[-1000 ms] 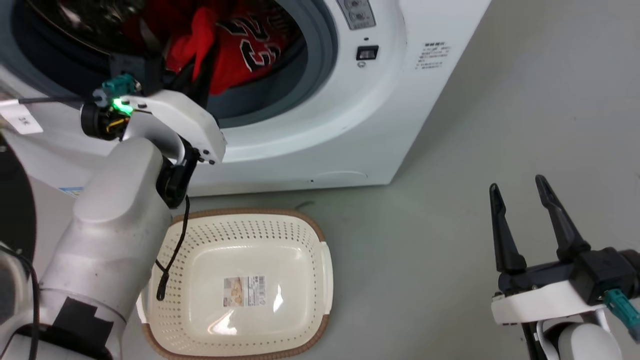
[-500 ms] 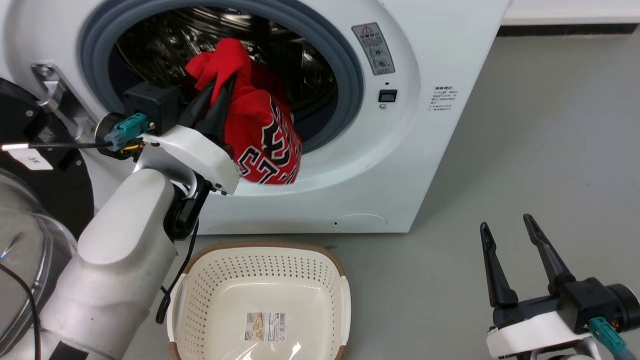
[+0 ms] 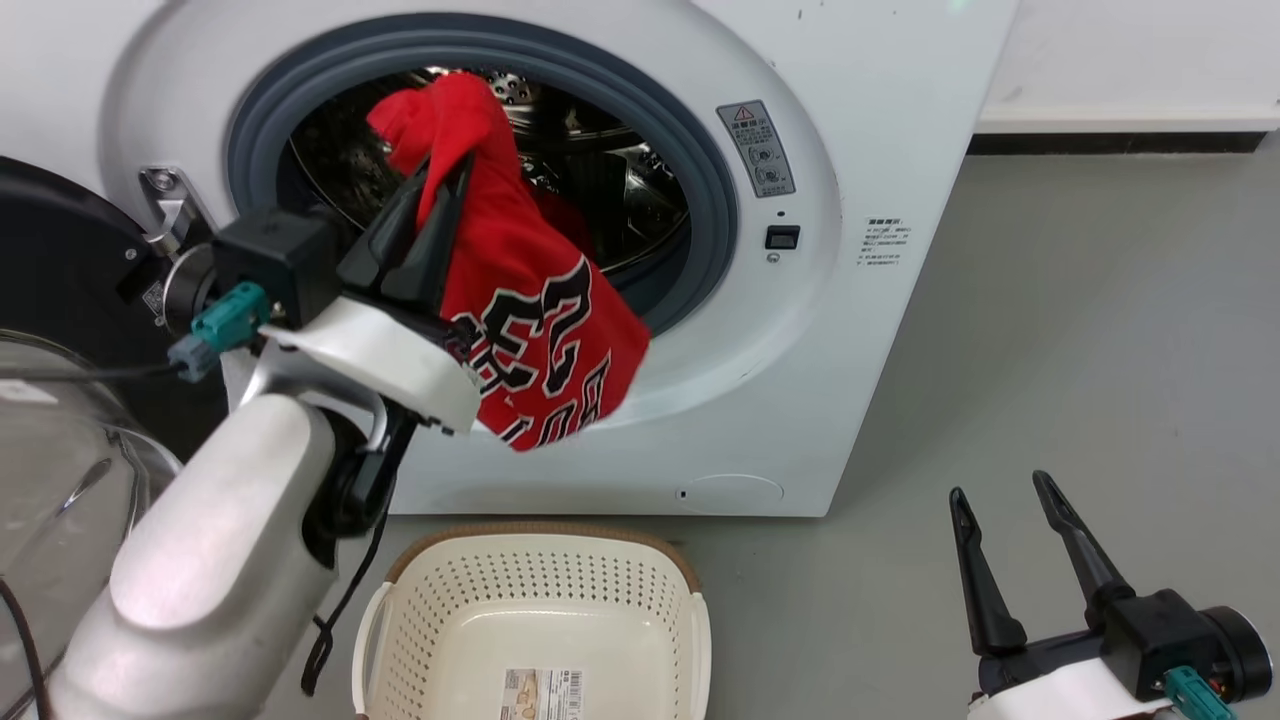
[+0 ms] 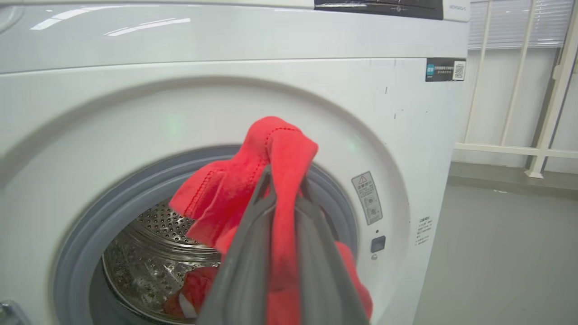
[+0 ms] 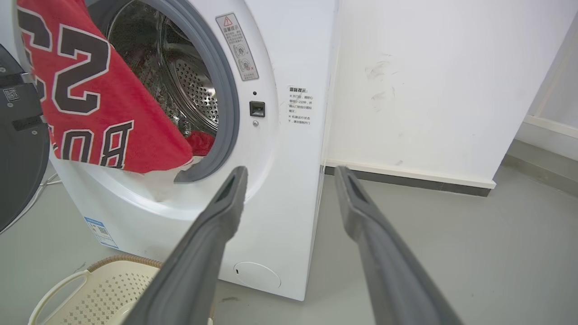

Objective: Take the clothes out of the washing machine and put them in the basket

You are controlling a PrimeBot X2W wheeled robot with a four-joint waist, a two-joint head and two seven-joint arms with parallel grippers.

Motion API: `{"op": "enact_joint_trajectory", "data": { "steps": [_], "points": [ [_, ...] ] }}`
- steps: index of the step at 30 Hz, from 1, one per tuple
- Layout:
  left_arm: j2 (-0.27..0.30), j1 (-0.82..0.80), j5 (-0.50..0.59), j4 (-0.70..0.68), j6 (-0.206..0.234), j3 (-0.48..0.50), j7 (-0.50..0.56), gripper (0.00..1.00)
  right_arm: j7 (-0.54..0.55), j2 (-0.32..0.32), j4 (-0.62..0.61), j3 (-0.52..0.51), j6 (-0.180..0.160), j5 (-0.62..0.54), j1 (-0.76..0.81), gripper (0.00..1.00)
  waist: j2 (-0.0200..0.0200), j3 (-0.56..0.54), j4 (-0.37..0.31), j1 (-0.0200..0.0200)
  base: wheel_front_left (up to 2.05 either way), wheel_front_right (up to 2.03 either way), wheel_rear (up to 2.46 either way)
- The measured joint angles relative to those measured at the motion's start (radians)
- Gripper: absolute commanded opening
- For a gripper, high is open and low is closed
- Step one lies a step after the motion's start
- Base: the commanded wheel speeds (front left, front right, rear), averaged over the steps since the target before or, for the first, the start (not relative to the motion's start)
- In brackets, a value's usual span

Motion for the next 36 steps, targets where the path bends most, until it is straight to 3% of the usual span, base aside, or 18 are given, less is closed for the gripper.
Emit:
{"op": "enact_joint_trajectory", "data": {
  "steps": [19,27,36],
  "points": [
    [0.131,0.333,0.007,-0.406,0.160,-0.020,0.068,0.00,0.000,0.000,-0.002,0.000,0.000,0.007,0.044,1.00,0.0000,-0.039,0.032,0.0001,0.00,0.00,0.00],
    [0.113,0.435,-0.015,-0.334,0.147,-0.085,0.054,0.00,0.000,0.000,-0.003,0.001,0.000,0.005,0.018,1.00,0.0000,0.011,0.028,0.0002,0.00,0.00,0.00],
    [0.029,0.444,-0.023,-0.083,0.079,-0.147,-0.002,0.00,0.000,0.000,-0.014,-0.003,0.000,-0.014,-0.049,1.00,0.0000,0.112,0.000,0.0002,0.00,0.00,0.00]
  ]
}}
